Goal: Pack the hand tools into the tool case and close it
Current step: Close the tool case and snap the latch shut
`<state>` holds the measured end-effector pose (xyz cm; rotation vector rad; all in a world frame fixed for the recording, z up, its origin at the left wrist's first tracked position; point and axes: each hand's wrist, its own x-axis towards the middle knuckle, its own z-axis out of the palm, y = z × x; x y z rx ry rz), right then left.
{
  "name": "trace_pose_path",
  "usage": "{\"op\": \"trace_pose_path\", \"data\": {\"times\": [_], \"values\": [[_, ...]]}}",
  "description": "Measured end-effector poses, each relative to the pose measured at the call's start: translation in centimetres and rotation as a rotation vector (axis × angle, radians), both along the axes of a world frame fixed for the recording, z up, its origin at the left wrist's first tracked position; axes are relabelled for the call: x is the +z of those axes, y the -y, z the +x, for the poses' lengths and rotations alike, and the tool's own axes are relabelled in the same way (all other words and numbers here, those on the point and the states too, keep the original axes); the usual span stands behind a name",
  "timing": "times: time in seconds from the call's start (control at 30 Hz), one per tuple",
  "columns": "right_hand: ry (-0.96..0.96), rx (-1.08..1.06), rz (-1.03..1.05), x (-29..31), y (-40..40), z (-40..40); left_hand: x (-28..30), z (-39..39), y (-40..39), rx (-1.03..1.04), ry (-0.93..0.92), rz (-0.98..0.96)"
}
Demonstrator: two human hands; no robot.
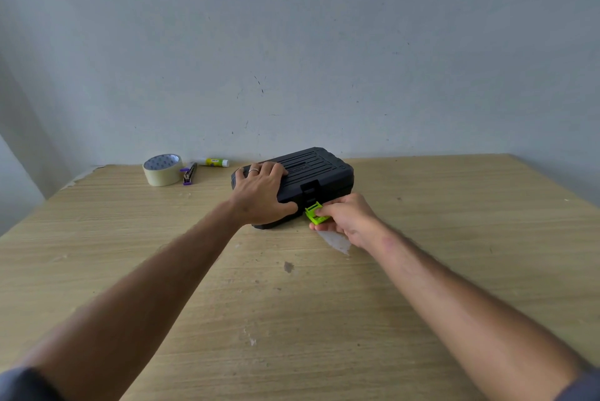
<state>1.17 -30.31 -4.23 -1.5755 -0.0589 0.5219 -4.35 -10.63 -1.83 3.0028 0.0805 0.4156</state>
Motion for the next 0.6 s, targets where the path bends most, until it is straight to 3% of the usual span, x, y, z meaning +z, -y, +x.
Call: {"op": "trace_pose_path", "data": {"times": [0.4, 0.6], "values": [[-0.236, -0.094, 0.219, 0.38, -0.97, -0.10, 0.24, -0.22, 0.18, -0.004, -0.012, 0.021], [-0.247, -0.090, 0.275, 0.51, -0.78, 0.04, 0.20, -0.17, 0.16, -0.007, -0.022, 0.062]]}}
